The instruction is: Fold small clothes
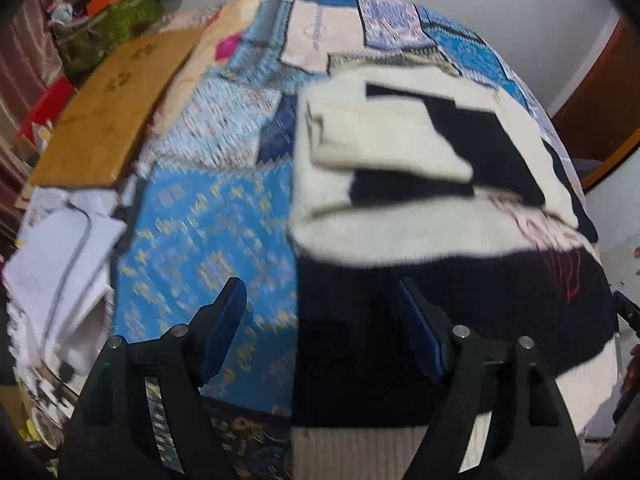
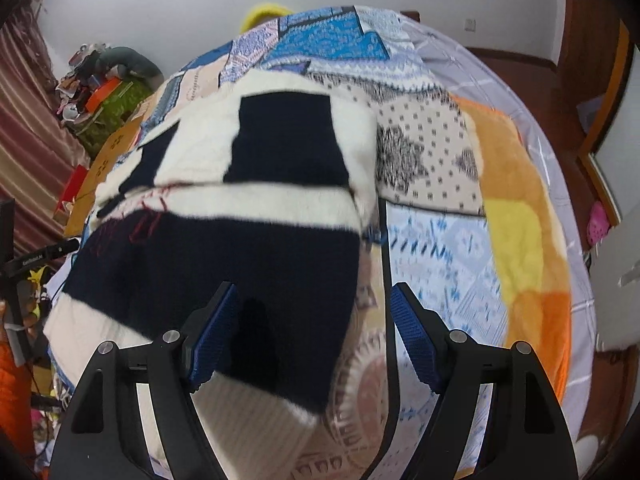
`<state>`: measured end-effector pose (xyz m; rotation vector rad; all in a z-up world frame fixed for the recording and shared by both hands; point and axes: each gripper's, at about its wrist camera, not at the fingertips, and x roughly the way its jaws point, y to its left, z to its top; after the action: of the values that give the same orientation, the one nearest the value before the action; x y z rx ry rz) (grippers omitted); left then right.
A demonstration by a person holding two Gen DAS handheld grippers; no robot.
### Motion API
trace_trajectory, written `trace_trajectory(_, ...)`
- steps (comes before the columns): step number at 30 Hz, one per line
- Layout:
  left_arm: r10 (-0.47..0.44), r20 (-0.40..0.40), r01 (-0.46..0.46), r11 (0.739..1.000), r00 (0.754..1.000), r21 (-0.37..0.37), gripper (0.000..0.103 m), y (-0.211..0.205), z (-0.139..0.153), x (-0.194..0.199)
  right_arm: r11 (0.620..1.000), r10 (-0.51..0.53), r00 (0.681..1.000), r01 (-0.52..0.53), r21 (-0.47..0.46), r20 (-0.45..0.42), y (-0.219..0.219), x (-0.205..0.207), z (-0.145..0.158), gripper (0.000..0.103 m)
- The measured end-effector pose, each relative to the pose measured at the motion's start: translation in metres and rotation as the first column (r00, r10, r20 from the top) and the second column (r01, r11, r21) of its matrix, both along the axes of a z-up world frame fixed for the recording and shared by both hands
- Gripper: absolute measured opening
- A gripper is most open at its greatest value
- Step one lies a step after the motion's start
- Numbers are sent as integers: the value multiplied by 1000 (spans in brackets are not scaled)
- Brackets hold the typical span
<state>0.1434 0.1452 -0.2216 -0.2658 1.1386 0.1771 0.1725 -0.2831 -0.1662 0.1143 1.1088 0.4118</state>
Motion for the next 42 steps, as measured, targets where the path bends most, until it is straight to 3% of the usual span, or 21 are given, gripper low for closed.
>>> trace_trajectory(3, -1, -46, 0, 1000, 999, -25, 76, -4, -16, -3, 1000, -2, 999, 2, 11, -38, 0, -2, -9, 75)
trace_trajectory(7, 12, -42, -14, 998, 999, -61, 76, -4, -21, -8, 999, -5, 999, 7, 46, -45, 1, -4, -11, 75)
trace_trajectory(13, 63, -58, -75, 972, 996, -221, 77, 8, -31, -15, 997, 27, 999, -24, 79, -38, 9, -8, -9, 75)
trace_trajectory(16, 57, -51, -68, 965, 997, -254, 76, 8, -31, -19, 996, 42, 999, -39, 80, -29, 13, -8, -10, 74)
trace_trajectory(19, 24, -34, -32, 969, 999, -247, 70, 0, -26, -21, 994, 42, 999, -38, 102, -32, 14, -6, -12, 68)
trace_trajectory(21, 0, -20, -5, 968, 1000, -251, 56, -5, -21, -21, 993, 42, 999, -38, 115, -30, 15, -5, -12, 63)
trace_trajectory(27, -46, 6, 46, 967, 999, -250, 28, -19, -8, -14, 992, 78, 997, -78, 101, 7, 22, -8, -4, 33)
trace_trajectory(29, -63, 25, 67, 971, 998, -230, 21, -25, 0, -13, 993, 81, 996, -83, 90, 19, 22, -6, -2, 17)
trace_trajectory(30, -72, 37, 78, 975, 997, -208, 15, -28, 5, -11, 993, 81, 996, -82, 89, 22, 21, -5, -1, 16)
trace_trajectory(36, -102, 156, 119, 988, 982, -103, 11, -36, 47, -2, 991, 69, 994, -78, 106, 85, 16, 2, 13, 11)
trace_trajectory(42, -68, 239, 88, 993, 969, -74, 11, -23, 78, 17, 992, 39, 985, -58, 110, 169, 15, 18, 34, 9)
